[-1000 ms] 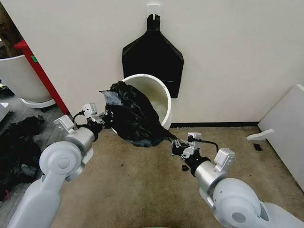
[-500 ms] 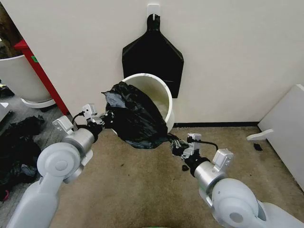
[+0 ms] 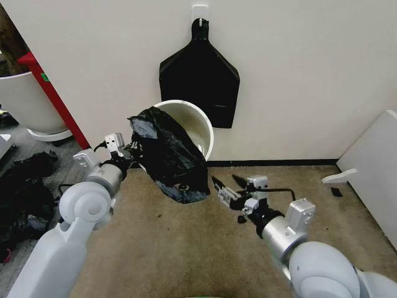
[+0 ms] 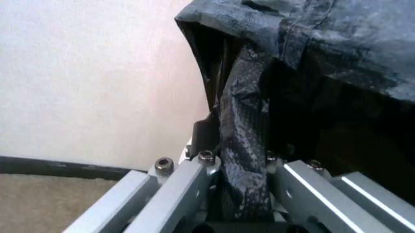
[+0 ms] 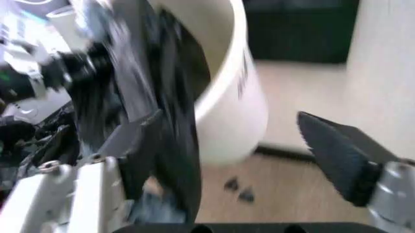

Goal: Place the garbage bag over the trash bin.

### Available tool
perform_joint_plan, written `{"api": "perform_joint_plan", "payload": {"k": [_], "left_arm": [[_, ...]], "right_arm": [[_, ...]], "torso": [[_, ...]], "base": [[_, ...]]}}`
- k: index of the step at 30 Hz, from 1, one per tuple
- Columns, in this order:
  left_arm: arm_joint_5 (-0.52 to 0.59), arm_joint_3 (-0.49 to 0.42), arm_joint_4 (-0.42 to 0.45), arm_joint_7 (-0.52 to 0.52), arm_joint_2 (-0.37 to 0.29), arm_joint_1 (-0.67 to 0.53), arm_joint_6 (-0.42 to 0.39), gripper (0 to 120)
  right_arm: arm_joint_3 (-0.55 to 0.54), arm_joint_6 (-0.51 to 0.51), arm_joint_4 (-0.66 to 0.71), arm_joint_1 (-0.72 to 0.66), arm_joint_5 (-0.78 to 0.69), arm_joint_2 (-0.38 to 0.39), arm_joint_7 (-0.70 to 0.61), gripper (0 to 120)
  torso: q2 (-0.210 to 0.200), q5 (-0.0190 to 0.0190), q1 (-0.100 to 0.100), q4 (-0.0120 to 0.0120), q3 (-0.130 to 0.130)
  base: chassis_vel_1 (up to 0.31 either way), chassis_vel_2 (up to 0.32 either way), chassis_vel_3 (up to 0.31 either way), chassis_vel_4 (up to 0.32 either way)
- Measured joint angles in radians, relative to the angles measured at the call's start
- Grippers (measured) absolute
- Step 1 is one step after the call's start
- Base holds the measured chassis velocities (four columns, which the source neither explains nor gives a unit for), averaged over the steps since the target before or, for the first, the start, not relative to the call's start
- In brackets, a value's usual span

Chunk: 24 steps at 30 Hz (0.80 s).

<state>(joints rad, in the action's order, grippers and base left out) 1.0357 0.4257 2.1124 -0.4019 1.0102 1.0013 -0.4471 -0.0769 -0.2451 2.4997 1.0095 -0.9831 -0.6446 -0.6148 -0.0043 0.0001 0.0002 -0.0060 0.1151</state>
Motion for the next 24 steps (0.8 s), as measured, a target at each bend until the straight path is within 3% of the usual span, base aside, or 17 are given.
{"api": "perform_joint_plan", "payload": {"k": [6,11,15,17,18,20,24], "left_arm": [[-0.073,-0.032,-0.006,0.008,-0.027,0.0,-0.032,1],[-0.104,-0.059,-0.005,0.006,-0.029,-0.007,-0.048,1],[-0.152,-0.084,-0.002,0.03,-0.033,-0.005,-0.05,1],[-0.158,-0.086,-0.002,0.033,-0.034,-0.004,-0.05,1],[-0.174,-0.091,0.0,0.041,-0.038,-0.002,-0.049,1],[-0.194,-0.093,0.001,0.057,-0.044,0.001,-0.048,1],[-0.222,-0.094,0.004,0.079,-0.048,0.005,-0.041,1]], "right_arm": [[0.047,-0.05,0.003,-0.12,0.039,0.026,0.151,97],[-0.019,-0.108,-0.009,-0.293,-0.02,-0.015,0.193,100],[-0.12,-0.141,-0.071,-0.468,-0.306,-0.105,0.118,100],[-0.123,-0.143,-0.074,-0.478,-0.332,-0.111,0.109,100],[-0.141,-0.153,-0.092,-0.527,-0.452,-0.138,0.059,100],[-0.17,-0.159,-0.128,-0.586,-0.546,-0.168,0.004,100],[-0.213,-0.161,-0.195,-0.667,-0.617,-0.206,-0.047,100]], "torso": [[0.0,0.0,0.0,-0.0001,0.0],[0.0,-0.0001,0.0,-0.0001,0.0],[0.0,0.0,0.0,0.0,0.0],[0.0,-0.0001,0.0,0.0001,0.0],[0.0,-0.0001,0.0,0.0001,0.0],[0.0,-0.0002,0.0,0.0002,0.0],[0.0,-0.0002,0.0,0.0,0.0]], "base": [[0.0,0.0,0.0,0.0],[0.0,0.0,0.0,0.0],[0.0,0.0,0.0,0.0],[0.0,0.0,0.0,0.0],[0.0,0.0,0.0,0.0],[0.0,0.0,0.0,0.0],[0.0,0.0,0.0,0.0]]}}
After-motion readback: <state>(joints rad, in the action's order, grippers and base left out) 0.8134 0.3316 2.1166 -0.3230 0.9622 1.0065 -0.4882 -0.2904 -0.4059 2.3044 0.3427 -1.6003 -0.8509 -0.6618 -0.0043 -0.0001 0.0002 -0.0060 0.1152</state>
